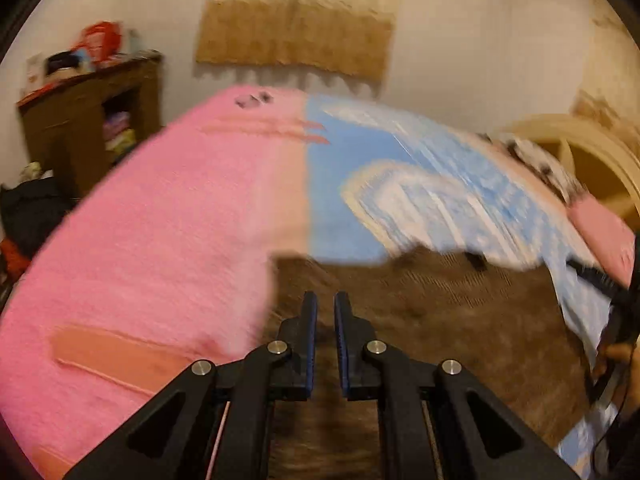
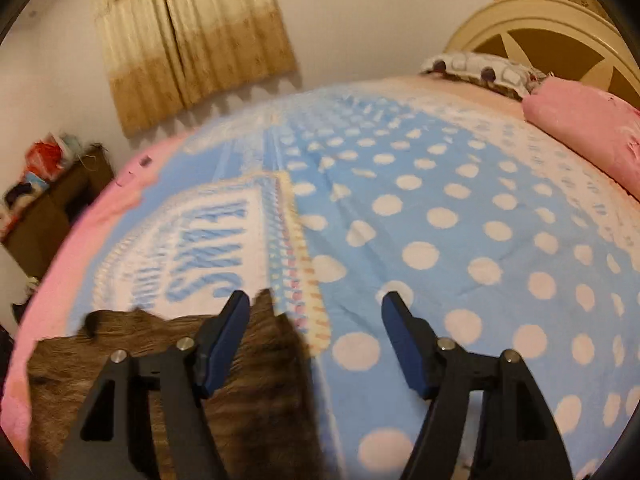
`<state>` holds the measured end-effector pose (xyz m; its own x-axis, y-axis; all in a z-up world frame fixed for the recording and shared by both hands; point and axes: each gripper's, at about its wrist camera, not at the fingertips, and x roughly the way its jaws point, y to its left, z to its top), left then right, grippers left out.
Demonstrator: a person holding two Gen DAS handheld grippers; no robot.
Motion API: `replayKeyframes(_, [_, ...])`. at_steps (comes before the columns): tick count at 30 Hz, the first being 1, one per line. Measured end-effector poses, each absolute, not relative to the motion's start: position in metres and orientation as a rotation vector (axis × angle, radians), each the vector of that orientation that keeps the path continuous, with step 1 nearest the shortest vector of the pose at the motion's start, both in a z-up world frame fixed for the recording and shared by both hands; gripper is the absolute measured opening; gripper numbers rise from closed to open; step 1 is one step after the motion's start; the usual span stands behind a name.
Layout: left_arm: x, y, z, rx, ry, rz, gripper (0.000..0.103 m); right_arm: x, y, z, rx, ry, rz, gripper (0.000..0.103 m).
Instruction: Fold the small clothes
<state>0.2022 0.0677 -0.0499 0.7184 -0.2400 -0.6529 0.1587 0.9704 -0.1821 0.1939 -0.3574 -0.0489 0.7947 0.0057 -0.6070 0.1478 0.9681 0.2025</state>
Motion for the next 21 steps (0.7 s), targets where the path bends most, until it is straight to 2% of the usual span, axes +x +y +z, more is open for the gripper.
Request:
replayKeyframes(2, [0.203,0.050,-0.062,-0.074,0.753,-0.257,0.009,0.181,-0.334,-0.041,0.155,0.644,0.017,0.061])
replayKeyframes(4, [0.212,0.040,-0.073,-0.042,0.790,-0.240,0.009,0.171,-0.306,-0.040,0.038,0.659,0.102,0.059])
replayKeyframes(6, [0.228,0.042,-0.087,-0.041,0.865,-0.176,0.009,0.166,-0.281,-0.052,-0.061,0.733,0.171,0.048])
replayKeyframes(7, [0.234,0.050,-0.094,-0.085,0.878,-0.173,0.009,0.170,-0.273,-0.062,-0.081,0.773,0.182,0.047])
replayKeyframes(10, [0.233,0.072,-0.088,-0.177,0.904,-0.186,0.009,0.181,-0.277,-0.088,-0.119,0.875,0.100,0.048])
replayKeyframes(11, [0.228,0.080,-0.082,-0.189,0.907,-0.171,0.009,0.181,-0.289,-0.089,-0.073,0.866,0.080,0.057])
replayKeyframes(12, [0.221,0.088,-0.076,-0.197,0.894,-0.159,0.009,0.178,-0.305,-0.087,0.000,0.845,0.030,0.061])
replayKeyframes(15, [0.187,0.112,-0.059,-0.195,0.843,-0.115,0.009,0.160,-0.345,-0.076,0.169,0.803,-0.098,0.068])
replayKeyframes(18, [0.151,0.124,-0.056,-0.204,0.832,-0.106,0.009,0.116,-0.370,-0.064,0.311,0.762,-0.089,0.068])
replayKeyframes(21, [0.121,0.118,-0.065,-0.227,0.833,-0.116,0.009,0.072,-0.361,-0.057,0.292,0.731,-0.042,0.068])
